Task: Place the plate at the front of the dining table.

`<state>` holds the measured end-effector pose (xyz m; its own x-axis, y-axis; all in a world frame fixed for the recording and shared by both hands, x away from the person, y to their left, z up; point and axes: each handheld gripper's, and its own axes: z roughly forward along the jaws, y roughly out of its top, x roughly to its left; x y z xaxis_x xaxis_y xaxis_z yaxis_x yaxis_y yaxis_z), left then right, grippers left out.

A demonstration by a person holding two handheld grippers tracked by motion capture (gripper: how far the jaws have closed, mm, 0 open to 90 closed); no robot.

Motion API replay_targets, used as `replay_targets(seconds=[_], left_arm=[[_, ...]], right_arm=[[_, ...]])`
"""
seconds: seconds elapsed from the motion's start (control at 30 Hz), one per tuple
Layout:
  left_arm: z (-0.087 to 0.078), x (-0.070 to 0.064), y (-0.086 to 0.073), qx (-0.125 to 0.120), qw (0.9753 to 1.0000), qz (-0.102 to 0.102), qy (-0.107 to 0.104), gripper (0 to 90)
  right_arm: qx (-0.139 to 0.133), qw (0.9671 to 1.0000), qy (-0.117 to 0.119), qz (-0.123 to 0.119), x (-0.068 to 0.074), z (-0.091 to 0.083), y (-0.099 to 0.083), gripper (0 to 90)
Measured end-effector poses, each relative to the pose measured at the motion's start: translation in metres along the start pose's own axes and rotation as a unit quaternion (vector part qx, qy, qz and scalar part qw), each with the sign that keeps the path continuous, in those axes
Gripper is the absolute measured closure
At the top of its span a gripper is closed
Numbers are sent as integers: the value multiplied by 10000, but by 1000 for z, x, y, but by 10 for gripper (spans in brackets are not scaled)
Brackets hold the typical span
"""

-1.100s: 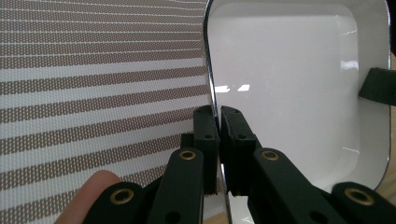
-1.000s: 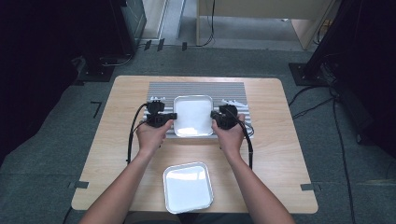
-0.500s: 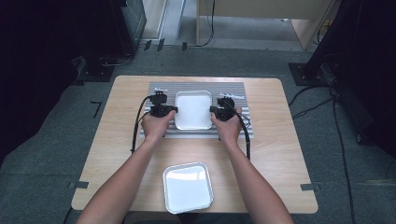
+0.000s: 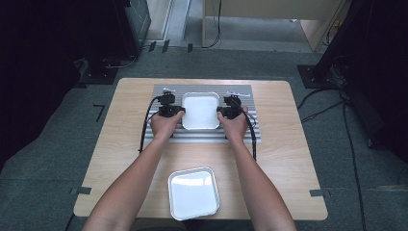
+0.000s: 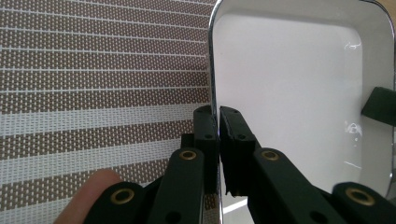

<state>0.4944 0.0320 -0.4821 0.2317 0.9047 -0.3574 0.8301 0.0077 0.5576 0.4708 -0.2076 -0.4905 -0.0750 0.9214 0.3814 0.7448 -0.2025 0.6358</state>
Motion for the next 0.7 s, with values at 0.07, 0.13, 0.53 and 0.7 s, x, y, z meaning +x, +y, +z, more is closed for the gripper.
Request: replay_targets(seconds=[0.07,0.13,0.53,0.7], left_arm=[[2,0,2,36,10000,10,-18,856],[4,0,2,45,10000,35,-3,854],[22,-1,13,245,9997,-51,14,801],[25,2,13,230,9996,-139,26,794]], right_arm=[[11,10000,-50,53,-1,2,-1,893],[17,9999,-63,111,-2,4,-1,893],[-62,9992,-287,273,-8,14,2,887],[-175,9998,-93,103,-11,22,1,838]])
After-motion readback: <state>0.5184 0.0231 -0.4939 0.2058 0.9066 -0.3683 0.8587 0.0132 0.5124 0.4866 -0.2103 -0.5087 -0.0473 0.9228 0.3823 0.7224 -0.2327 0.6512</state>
